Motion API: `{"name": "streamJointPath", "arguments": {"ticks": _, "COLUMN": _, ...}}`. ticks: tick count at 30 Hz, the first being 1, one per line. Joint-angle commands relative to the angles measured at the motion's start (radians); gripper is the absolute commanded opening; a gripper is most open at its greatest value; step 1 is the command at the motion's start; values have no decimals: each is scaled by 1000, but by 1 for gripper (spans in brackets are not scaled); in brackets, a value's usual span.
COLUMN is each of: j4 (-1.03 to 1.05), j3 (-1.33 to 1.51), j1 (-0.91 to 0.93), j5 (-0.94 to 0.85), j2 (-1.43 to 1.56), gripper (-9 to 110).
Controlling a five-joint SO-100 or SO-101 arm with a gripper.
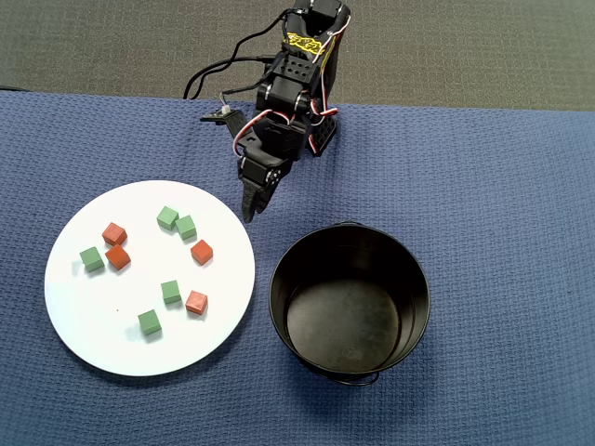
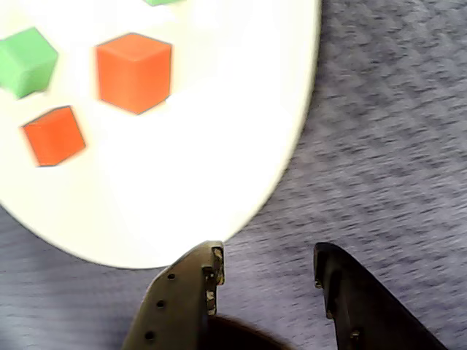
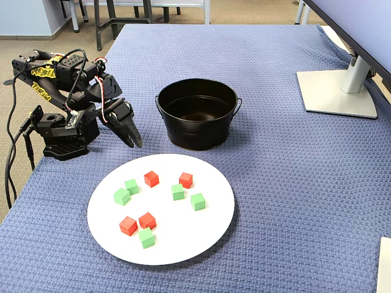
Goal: Pick up the red cubes from the white plate and place them in the black recipient
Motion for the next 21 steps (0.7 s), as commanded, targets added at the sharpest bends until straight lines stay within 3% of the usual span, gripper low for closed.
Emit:
{"name": "streamJointPath", "arguments": {"ticks": 1, "j4": 92, "j3": -242, "j1": 32, "j5": -61, "j2": -121, "gripper": 10}}
{"name": "streamJointPath", "arguments": {"ticks": 21, "j4": 81, "j3": -842, "j1": 91, "j5": -224, "j2": -879, "gripper": 13}}
